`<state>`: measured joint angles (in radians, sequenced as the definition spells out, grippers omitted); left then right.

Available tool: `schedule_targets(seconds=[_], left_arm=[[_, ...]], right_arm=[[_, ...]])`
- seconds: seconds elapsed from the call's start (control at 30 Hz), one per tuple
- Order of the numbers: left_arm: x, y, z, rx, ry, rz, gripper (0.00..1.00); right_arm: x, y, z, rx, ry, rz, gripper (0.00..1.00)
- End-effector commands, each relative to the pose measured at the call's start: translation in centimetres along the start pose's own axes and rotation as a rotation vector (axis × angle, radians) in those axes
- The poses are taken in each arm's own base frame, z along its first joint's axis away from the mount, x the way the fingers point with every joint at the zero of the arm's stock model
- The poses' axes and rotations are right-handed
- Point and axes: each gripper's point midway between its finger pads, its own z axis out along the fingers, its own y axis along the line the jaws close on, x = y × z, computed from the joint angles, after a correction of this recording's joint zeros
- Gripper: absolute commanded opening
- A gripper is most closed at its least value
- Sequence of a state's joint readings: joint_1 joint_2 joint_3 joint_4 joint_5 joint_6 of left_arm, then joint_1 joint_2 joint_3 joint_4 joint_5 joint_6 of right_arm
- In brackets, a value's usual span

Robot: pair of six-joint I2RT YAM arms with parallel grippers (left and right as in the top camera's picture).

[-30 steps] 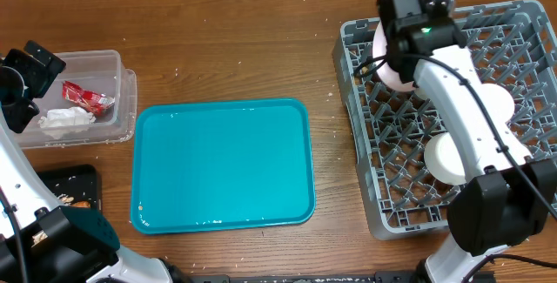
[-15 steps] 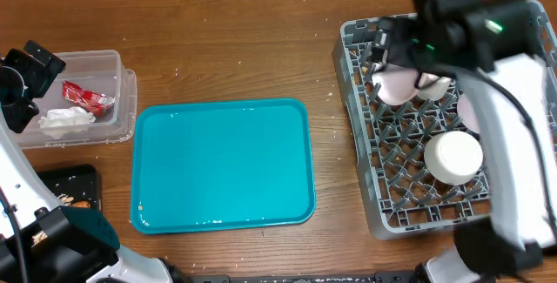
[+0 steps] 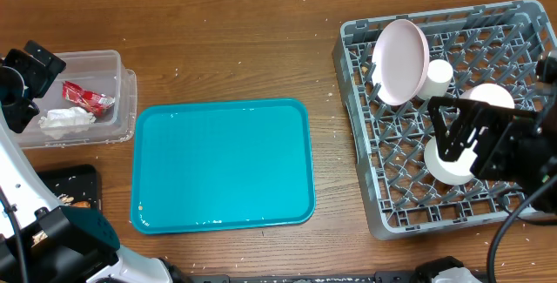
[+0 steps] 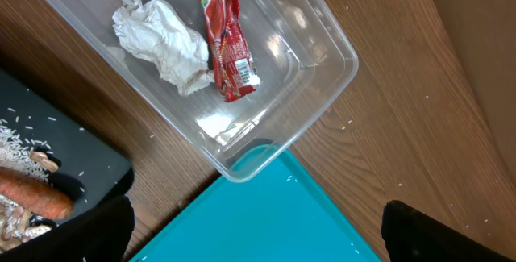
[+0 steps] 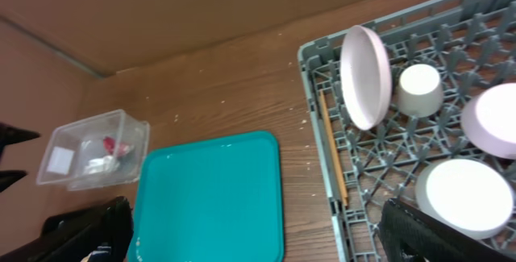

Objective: Sort waste into correct bins and load items into the dishwasher

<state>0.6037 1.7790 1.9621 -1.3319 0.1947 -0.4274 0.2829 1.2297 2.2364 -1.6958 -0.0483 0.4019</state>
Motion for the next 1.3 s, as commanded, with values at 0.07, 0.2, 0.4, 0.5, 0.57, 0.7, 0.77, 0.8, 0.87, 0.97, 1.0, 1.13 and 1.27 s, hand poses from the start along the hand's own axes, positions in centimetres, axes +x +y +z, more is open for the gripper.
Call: schedule_targets(seconds=[0.07,0.2,0.4,0.5,0.57,0.7,0.77,0.8,0.87,0.97,1.0,1.13,1.27], left_arm=[[0.1,-0.2,0.1,0.005,0.004,-0.011,1.0],[0.1,-0.2,0.1,0.005,0.004,-0.011,1.0],[0.1,-0.2,0.1,0.005,0.004,-0.011,1.0],[0.1,-0.2,0.1,0.005,0.004,-0.011,1.0],[0.1,-0.2,0.1,0.005,0.004,-0.011,1.0],[0.1,-0.2,0.1,0.005,0.004,-0.011,1.0],[0.1,-0.2,0.1,0.005,0.004,-0.011,1.0],[0.1,-0.2,0.1,0.005,0.004,-0.011,1.0],[0.1,-0.2,0.1,0.005,0.004,-0.011,1.0],[0.1,-0.2,0.1,0.005,0.004,-0.011,1.0],[0.1,-0.2,0.1,0.005,0.004,-0.011,1.0],[0.1,-0.2,0.1,0.005,0.004,-0.011,1.0],[0.1,-0.2,0.1,0.005,0.004,-0.011,1.0]], right_arm=[[0.5,0.7,-0.3,-0.048,0.014,-0.162,1.0],[2.4,0.6,0.7,-0.08,0.084,-0.315,1.0],[4.7,-0.9,3.2,-0.07,0.092,-0.314,1.0],[3.9,-1.4,4.6,-0.094,-0.042,-0.307,1.0],[3.9,-1.7,5.8,-0.127,-0.125,-0.354,1.0],[6.0,-2.4,9.5,-0.218,-0.287,-0.504,1.0],[6.9,-3.0,10.9,-0.244,-0.359,-0.522,1.0],[7.5,-3.7,12.0,-0.257,-0.46,-0.544,1.0],[8.6,-4.6,13.0,-0.264,-0.604,-0.576,1.0],[10.4,-5.9,13.8,-0.26,-0.744,-0.599,1.0],[10.8,-6.3,13.8,-0.256,-0.773,-0.598,1.0],[11.8,-7.9,14.0,-0.206,-0.853,-0.583,1.0],[11.9,-9.5,14.1,-0.131,-0.883,-0.549,1.0]])
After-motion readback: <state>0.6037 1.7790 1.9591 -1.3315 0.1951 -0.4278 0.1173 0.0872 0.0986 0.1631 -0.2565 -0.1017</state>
